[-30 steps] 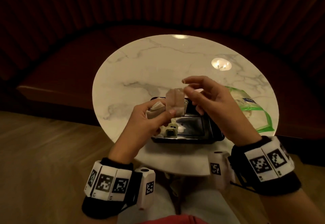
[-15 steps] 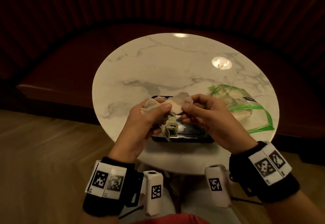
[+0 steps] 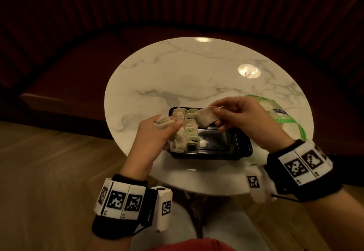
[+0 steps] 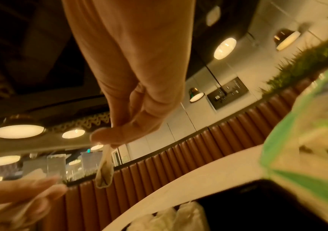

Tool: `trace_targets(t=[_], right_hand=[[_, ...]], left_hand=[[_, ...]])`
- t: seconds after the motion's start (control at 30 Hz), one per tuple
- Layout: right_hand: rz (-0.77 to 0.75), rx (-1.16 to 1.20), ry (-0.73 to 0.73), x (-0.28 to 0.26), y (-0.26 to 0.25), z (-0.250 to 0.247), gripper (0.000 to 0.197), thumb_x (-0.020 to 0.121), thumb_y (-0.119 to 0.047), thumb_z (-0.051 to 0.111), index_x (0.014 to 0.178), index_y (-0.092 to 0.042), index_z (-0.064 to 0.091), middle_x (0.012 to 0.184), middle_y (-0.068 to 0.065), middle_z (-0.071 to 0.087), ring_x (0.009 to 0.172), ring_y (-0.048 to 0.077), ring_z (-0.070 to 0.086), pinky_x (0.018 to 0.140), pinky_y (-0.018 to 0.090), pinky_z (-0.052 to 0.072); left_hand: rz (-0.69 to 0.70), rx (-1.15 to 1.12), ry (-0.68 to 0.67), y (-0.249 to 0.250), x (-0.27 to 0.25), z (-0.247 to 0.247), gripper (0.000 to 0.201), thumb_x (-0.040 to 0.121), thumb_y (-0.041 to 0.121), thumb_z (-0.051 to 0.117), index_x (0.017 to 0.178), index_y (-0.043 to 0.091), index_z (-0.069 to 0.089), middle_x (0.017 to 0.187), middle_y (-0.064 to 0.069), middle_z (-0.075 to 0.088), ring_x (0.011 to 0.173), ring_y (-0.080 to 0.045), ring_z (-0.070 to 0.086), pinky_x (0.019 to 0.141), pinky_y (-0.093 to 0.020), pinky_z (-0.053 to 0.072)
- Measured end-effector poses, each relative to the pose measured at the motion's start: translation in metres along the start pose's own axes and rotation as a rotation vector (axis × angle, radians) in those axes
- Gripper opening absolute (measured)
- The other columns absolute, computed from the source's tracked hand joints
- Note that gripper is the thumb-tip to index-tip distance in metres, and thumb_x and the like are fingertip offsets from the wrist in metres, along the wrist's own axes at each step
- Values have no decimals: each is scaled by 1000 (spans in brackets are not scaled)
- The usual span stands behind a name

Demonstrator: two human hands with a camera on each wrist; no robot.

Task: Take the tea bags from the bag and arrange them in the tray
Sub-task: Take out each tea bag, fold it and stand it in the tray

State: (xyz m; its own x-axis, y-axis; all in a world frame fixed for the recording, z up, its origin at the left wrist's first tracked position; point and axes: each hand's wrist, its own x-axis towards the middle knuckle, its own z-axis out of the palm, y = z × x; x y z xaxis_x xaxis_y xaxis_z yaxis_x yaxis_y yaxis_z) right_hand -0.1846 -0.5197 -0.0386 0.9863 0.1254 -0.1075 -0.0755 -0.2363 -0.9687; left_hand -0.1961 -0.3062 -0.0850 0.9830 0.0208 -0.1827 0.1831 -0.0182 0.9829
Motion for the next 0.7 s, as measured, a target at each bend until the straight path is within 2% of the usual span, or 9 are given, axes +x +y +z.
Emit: trace_targets(t=[0.03,0.1,0.2,0.27,0.3,0.4,0.5,0.6,0.7], right_hand=[[-16,-109,-4,4,-1,-4,17,93,-4,60,108,-2,68,86,12,70,64,12,66,60,20,57],[-64,-370,-4,12,-1,-12,16,93,-11,62,108,-10,68,90,4,72,65,7,67,59,17,55],[-114,-694,15,28,2,-19,7,92,-22,65,99,-20,64,88,-6,69,61,-1,63,60,12,49],[-119,-842,8,42,6,-20,6,91,-23,67,95,-19,64,91,-4,69,66,0,60,70,21,48],[-111,-904,-11,50,8,-19,6,90,-23,67,94,-19,66,92,-2,69,71,4,59,73,24,46],[-43,-1025,-85,71,19,-12,7,87,-22,70,93,-19,72,97,0,70,85,13,61,80,28,49],[35,-1074,-125,87,31,-1,7,83,-21,74,90,-22,73,99,1,69,91,21,65,85,39,55],[71,-1124,-116,98,40,9,8,81,-17,74,87,-22,72,103,5,66,92,26,65,80,36,54],[70,-1123,-100,107,46,13,9,83,-14,72,92,-17,72,104,9,65,92,28,64,79,36,54]], left_hand=[[29,82,37,-3,3,-6,5,86,15,72,87,11,70,67,2,64,57,-6,56,48,-20,41],[95,269,119,-12,9,-18,7,85,19,74,80,19,69,67,3,65,62,-12,59,53,-26,44],[124,499,180,-21,11,-26,12,83,28,75,80,20,67,74,5,67,76,-19,62,69,-33,49],[100,548,166,-25,11,-25,16,83,32,75,83,18,68,77,4,68,83,-22,64,75,-37,52],[81,561,148,-27,10,-24,17,83,34,74,84,17,69,79,3,69,85,-22,64,78,-39,52],[4,621,94,-34,10,-18,20,84,38,72,84,18,69,81,-3,70,86,-26,65,80,-40,52],[-51,649,48,-39,9,-15,17,86,33,70,83,16,70,80,-6,70,86,-29,65,79,-40,52],[-67,628,24,-43,9,-16,16,87,27,69,79,13,69,75,-7,68,83,-30,65,76,-43,54],[-78,600,22,-46,10,-16,12,86,25,70,81,14,70,76,-7,68,85,-30,64,76,-47,56]])
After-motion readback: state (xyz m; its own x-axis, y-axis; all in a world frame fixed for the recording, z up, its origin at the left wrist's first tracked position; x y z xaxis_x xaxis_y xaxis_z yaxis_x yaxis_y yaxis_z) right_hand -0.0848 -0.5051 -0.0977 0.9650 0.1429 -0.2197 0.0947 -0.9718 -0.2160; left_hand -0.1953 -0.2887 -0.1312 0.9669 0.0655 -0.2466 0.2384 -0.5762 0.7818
